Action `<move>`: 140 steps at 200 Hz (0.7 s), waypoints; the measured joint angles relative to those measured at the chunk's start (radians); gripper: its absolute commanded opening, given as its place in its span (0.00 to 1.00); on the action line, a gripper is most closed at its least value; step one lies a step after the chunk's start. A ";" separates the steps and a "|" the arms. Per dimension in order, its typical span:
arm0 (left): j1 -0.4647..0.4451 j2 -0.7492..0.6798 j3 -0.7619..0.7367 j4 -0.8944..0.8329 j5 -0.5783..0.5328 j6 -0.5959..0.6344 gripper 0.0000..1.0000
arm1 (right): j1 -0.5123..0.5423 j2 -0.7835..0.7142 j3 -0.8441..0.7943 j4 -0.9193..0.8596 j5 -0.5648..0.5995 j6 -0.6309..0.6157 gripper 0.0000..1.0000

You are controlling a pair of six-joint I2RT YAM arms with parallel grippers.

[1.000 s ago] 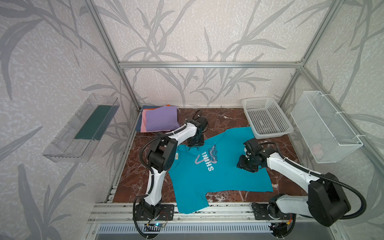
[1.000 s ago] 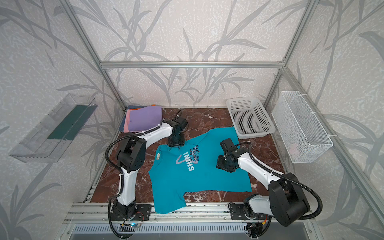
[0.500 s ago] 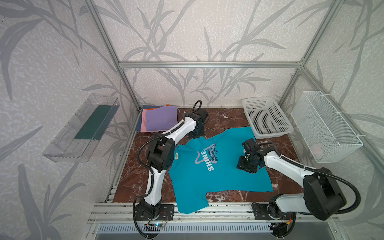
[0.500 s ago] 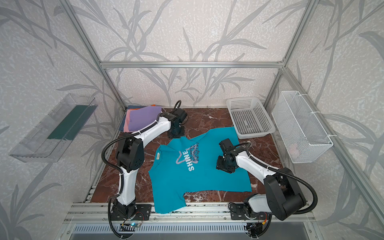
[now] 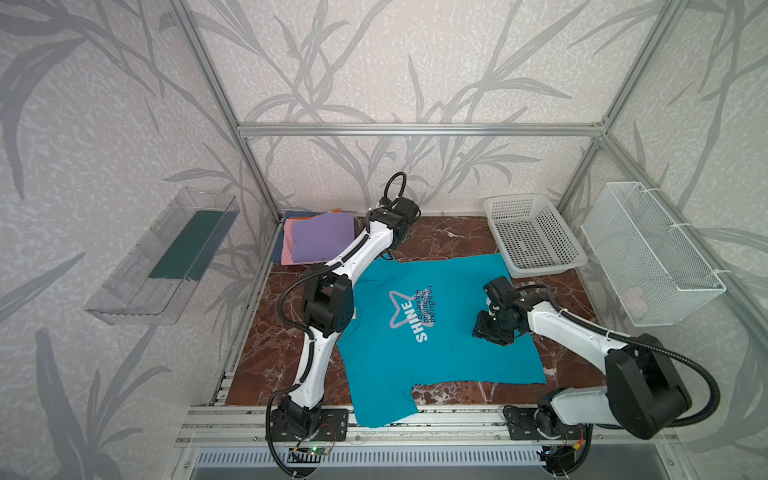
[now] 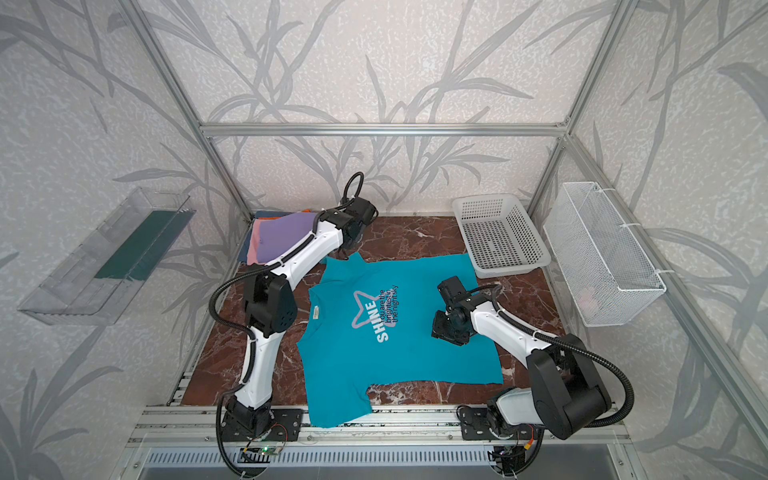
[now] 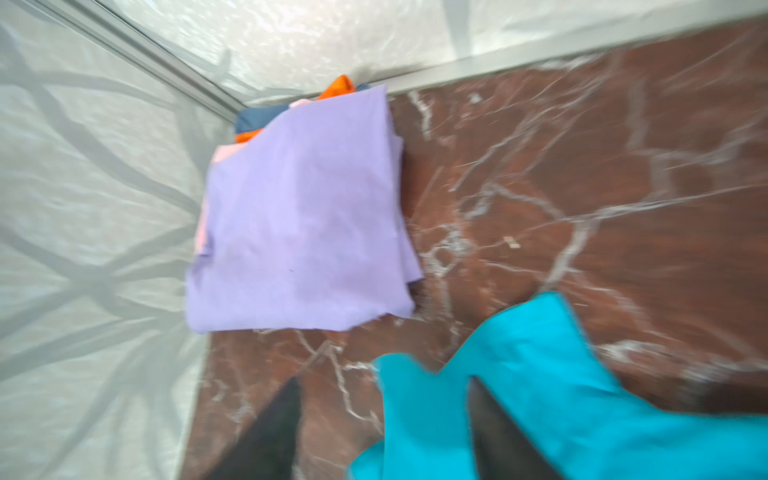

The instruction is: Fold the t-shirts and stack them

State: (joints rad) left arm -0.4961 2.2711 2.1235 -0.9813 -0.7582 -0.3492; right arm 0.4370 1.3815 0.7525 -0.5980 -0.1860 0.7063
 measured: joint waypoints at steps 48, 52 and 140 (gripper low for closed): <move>-0.003 0.059 -0.046 -0.027 -0.031 -0.004 0.86 | 0.003 0.020 0.012 0.008 -0.002 -0.001 0.49; -0.003 0.056 -0.053 -0.026 -0.025 -0.003 0.84 | 0.003 0.024 0.015 0.006 -0.002 -0.001 0.49; 0.030 0.062 -0.059 0.016 0.330 -0.053 0.00 | 0.011 0.083 0.121 0.009 -0.007 -0.027 0.46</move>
State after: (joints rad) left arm -0.4660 2.3329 2.0647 -0.9649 -0.4282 -0.4023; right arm 0.4477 1.4643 0.8734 -0.5892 -0.1928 0.6792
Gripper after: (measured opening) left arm 0.050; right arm 0.465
